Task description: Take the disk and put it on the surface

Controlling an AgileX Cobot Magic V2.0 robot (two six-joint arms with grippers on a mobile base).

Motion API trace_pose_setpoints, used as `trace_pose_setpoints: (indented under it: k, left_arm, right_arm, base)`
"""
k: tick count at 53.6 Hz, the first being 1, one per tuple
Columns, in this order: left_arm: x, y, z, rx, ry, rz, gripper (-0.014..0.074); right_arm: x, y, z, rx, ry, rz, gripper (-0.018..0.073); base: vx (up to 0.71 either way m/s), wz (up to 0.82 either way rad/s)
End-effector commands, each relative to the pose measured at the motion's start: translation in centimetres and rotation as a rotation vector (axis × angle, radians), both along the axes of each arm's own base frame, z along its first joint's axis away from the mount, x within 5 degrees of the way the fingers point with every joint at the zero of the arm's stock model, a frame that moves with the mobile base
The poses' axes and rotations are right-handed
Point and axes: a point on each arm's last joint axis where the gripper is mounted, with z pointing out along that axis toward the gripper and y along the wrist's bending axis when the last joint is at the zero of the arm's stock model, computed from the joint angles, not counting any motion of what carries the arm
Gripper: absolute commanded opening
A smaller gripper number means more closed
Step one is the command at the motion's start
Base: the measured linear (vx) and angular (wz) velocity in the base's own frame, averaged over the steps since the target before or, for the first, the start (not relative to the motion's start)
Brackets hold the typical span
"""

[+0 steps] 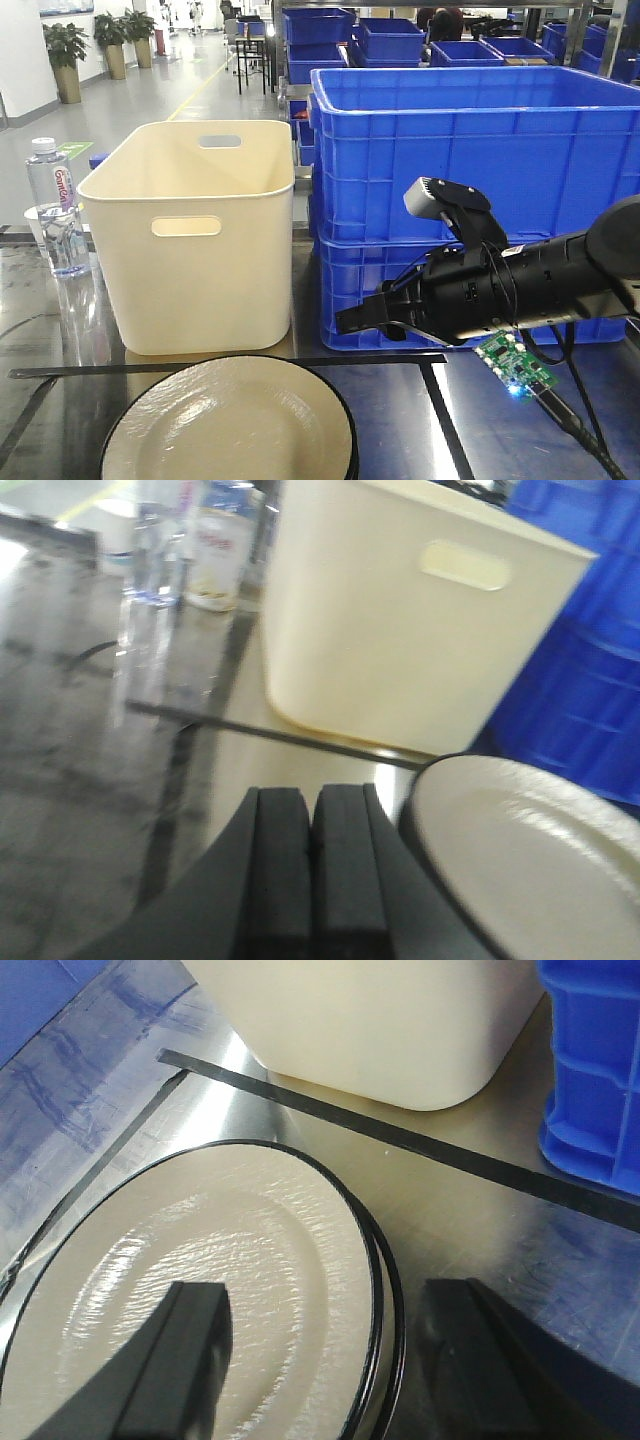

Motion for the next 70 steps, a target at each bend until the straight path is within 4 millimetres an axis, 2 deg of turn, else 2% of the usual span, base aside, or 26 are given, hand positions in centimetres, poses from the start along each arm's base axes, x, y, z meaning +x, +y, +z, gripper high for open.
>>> trace_pose_setpoints:
  k: [1, 8, 10, 17, 20, 62, 70]
  left_arm:
    - [-0.6, 0.5, -1.7, -0.042, -0.143, 0.054, -0.0009]
    - [-1.4, 0.4, -6.3, -0.066, -0.279, 0.044, -0.0009]
    - [-1.5, 0.4, -6.9, -0.034, -0.246, 0.040, -0.0009]
    - [-1.9, 0.3, -7.1, 0.267, -0.211, 0.023, -0.0009]
    - [-2.0, 0.3, -7.1, 0.331, -0.215, 0.021, -0.0009]
    - [-2.0, 0.3, -7.1, 0.347, -0.220, 0.022, -0.0009]
    - [-2.0, 0.3, -7.1, 0.347, -0.220, 0.022, -0.0009]
  right_arm:
    - [-0.6, -0.3, 2.9, 0.060, -0.091, -0.025, 0.0456]
    - [-0.6, -0.3, 2.9, 0.061, -0.089, -0.026, 0.0456]
    - [-0.6, -0.3, 2.9, 0.061, -0.089, -0.026, 0.0456]
    - [-0.6, -0.2, 2.8, 0.063, -0.086, -0.025, 0.0456]
    - [-0.6, -0.2, 2.8, 0.065, -0.086, -0.025, 0.0456]
    - [-0.5, -0.3, 2.9, 0.063, -0.091, -0.030, 0.0456]
    - [-0.5, -0.3, 2.9, 0.061, -0.097, -0.036, 0.0405]
  base:
    - [0.00, 0.00]
    - [0.00, 0.00]
    - [0.00, 0.00]
    - [0.00, 0.00]
    - [0.00, 0.00]
    - [0.00, 0.00]
    - [0.00, 0.00]
